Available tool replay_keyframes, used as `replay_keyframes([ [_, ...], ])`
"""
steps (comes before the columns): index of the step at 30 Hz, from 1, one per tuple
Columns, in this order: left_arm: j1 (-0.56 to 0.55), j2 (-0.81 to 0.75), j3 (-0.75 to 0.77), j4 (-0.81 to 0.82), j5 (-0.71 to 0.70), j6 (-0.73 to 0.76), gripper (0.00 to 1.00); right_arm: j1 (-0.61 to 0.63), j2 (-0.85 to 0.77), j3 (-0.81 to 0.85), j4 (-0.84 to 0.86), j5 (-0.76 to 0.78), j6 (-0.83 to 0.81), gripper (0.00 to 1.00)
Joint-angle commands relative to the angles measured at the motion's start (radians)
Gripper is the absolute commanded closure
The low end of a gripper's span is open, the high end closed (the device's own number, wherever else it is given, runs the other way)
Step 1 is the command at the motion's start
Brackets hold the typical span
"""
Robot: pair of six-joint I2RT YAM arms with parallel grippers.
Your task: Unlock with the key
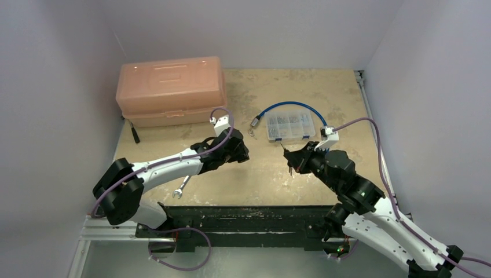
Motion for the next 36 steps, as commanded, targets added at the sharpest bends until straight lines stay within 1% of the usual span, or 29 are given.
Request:
replay_keyframes([
  [1,0.015,-0.079,-0.033,0.133,-0.030,0.041,1.00,-0.002,0.020,-0.013,0.085,-0.024,0.027,1.00],
  [4,0.024,-0.102,-0.049,0.141,-0.032,0.023,1.00,-0.002,0.034,-0.016,0.098,-0.032,0.036,1.00],
  [6,0.032,-0.107,-0.041,0.103,-0.050,-0.023,1.00,-0.002,0.043,-0.017,0.108,-0.037,0.044,1.00],
  [13,0.036,-0.106,0.078,-0.053,-0.066,-0.100,1.00,-0.002,0.071,-0.016,0.134,-0.056,0.066,1.00],
  [16,0.037,-0.132,0.097,-0.075,-0.053,-0.138,1.00,-0.002,0.080,-0.021,0.151,-0.066,0.076,1.00],
  [21,0.040,-0.181,0.090,-0.124,-0.050,-0.286,1.00,-0.001,0.093,-0.038,0.198,-0.091,0.083,1.00],
  [29,0.048,-0.212,0.087,-0.131,0.042,-0.430,1.00,-0.001,0.132,-0.058,0.291,-0.171,0.053,1.00],
  [36,0.067,-0.217,0.083,-0.140,0.109,-0.490,1.00,0.003,0.212,-0.062,0.358,-0.249,0.032,1.00],
])
